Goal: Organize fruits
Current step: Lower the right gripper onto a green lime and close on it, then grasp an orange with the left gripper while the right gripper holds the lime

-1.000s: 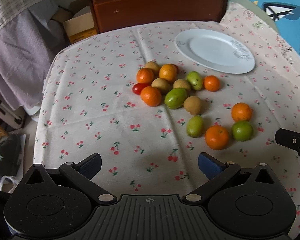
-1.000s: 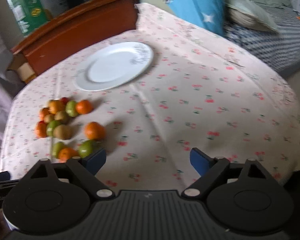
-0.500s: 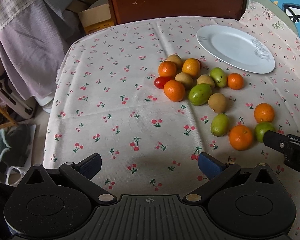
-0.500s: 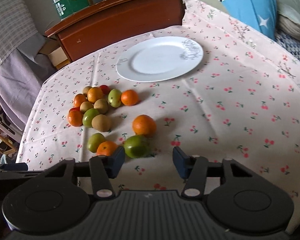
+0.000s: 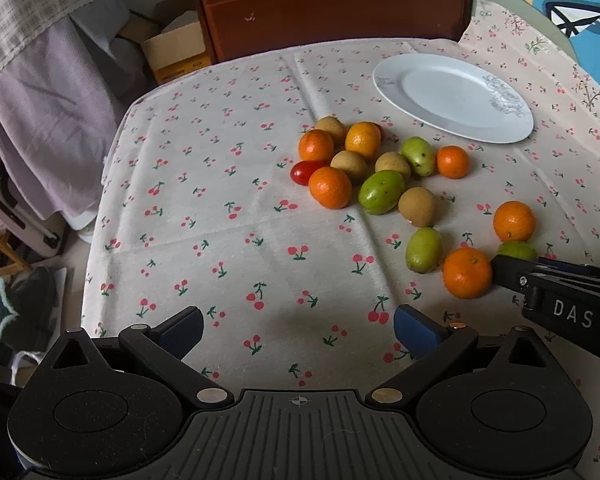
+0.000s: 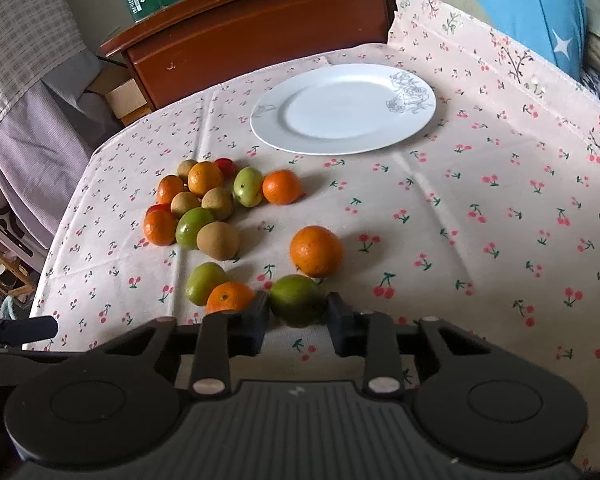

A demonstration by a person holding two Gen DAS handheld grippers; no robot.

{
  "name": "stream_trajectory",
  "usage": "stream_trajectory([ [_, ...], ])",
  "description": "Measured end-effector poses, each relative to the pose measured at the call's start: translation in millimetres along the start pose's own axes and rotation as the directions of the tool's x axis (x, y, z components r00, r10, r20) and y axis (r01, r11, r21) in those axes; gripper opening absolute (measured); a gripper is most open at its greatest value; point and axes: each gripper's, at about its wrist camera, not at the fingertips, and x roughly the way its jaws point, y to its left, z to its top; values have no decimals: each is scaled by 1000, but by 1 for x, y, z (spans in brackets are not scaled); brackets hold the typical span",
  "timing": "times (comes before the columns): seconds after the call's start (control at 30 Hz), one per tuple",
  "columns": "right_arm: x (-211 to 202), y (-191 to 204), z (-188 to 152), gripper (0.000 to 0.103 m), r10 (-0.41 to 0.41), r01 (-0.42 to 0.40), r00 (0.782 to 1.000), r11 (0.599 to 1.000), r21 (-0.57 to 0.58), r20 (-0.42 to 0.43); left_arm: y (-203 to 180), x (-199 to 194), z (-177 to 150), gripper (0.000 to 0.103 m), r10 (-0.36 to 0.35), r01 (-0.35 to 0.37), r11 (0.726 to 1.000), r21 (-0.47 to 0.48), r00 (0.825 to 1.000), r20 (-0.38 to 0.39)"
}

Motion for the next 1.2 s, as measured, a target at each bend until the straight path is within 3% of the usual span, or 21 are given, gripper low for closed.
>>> stream_trajectory([
  [0.37,-18,-4,4,31,7,-8,1000,1000,20,19,-11,-7,0,98,-76,74,997,37,995,66],
  [0.57,-34,-22,10,31,-3,-3,999,994,111,47,-21,-8,-2,94,-172,167,984,60,981,90],
  [0.8,-43,-43,14,31,-56,42,997,976,214,60,-36,-2,-3,76,-254,245,965,90,962,99],
  [0.9,-41,-46,13,31,-59,47,997,972,232,47,-40,0,-2,73,-269,260,961,94,957,110],
  [1.03,-41,-47,13,31,-57,46,998,970,241,40,-45,3,0,61,-313,304,948,92,944,108],
  [1.2,-39,-47,13,31,-55,45,998,969,242,32,-57,8,0,57,-327,316,942,116,940,99],
])
